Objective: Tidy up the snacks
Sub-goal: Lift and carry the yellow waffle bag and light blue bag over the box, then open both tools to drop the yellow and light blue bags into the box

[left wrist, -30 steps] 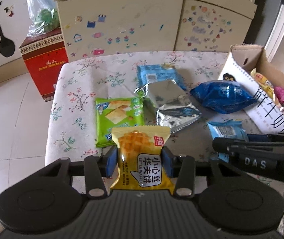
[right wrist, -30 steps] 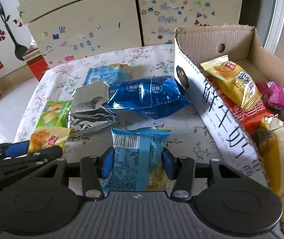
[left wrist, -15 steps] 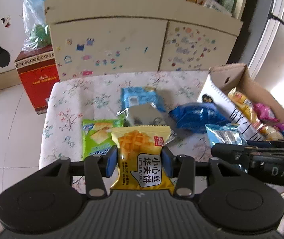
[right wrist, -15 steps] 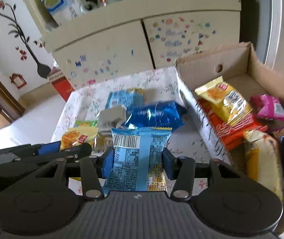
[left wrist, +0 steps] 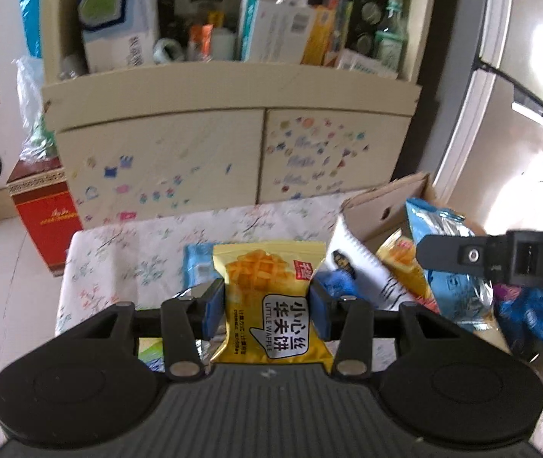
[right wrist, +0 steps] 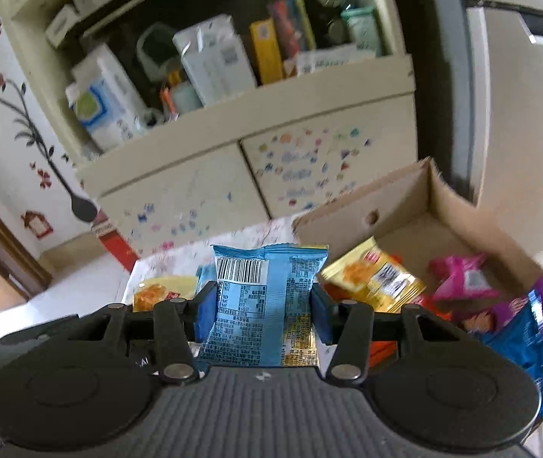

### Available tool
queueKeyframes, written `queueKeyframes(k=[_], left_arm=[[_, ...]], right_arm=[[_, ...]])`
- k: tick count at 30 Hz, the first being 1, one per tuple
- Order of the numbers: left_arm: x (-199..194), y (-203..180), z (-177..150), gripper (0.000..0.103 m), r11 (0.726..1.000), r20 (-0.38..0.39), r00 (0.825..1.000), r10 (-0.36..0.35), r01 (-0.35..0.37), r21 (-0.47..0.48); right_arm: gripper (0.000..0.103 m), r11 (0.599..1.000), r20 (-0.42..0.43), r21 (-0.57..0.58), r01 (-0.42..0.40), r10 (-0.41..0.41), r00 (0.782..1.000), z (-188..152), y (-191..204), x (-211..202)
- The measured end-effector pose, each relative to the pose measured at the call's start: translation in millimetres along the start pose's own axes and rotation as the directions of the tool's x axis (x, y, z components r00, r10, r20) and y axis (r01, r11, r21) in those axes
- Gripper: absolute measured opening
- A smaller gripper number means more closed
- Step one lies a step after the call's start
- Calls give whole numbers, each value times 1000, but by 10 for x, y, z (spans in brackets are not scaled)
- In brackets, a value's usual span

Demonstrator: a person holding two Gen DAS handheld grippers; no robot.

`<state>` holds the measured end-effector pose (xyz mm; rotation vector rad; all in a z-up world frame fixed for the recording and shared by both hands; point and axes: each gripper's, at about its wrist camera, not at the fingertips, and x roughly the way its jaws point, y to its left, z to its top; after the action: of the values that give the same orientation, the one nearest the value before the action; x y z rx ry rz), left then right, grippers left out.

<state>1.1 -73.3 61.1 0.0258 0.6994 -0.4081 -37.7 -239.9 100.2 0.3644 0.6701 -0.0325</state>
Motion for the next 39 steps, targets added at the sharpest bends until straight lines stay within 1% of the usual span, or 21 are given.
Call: queueKeyframes(k=[5,9,12,17,21,28,33,35,37,38,39], left_arm=[[0,-179,109,45,999,21,999,-46,45,9],[19,-349,180,45,995,36,995,-93,92,35],[36,-466,213,45,991,42,991,-130,128,47],[107,-657,250,45,984,41,984,-173,170,56],[181,-804,267,45,978,35,979,-202,200,61],[385,-1058,266,45,964,13,965,-261,260,61],[568,-1219,208,45,948,-22,949,-314,315,52],[603,-1275,162,49,943,-36,945,-326,328,57],[610,-1298,142,64,943,-40,944,-326,328,52],[597,-1294,139,68,944,-35,945,-324,326,45],[579,-1285,145,72,945,-31,946,-324,325,39]], right_arm=[[57,999,62,46,24,-26,998,142,-177,-154],[57,995,108,93,34,-44,993,250,-340,-278],[57,991,128,126,42,-58,990,294,-438,-356],[57,981,151,185,55,-84,985,343,-594,-433],[57,973,159,221,66,-102,982,363,-689,-465],[57,953,145,289,93,-140,980,375,-845,-423],[57,937,120,326,127,-174,977,361,-935,-348],[57,923,105,354,149,-198,975,353,-995,-318],[58,909,93,385,162,-213,973,339,-1059,-309],[61,904,93,395,164,-217,972,336,-1075,-308],[66,900,93,403,166,-220,971,334,-1085,-310]])
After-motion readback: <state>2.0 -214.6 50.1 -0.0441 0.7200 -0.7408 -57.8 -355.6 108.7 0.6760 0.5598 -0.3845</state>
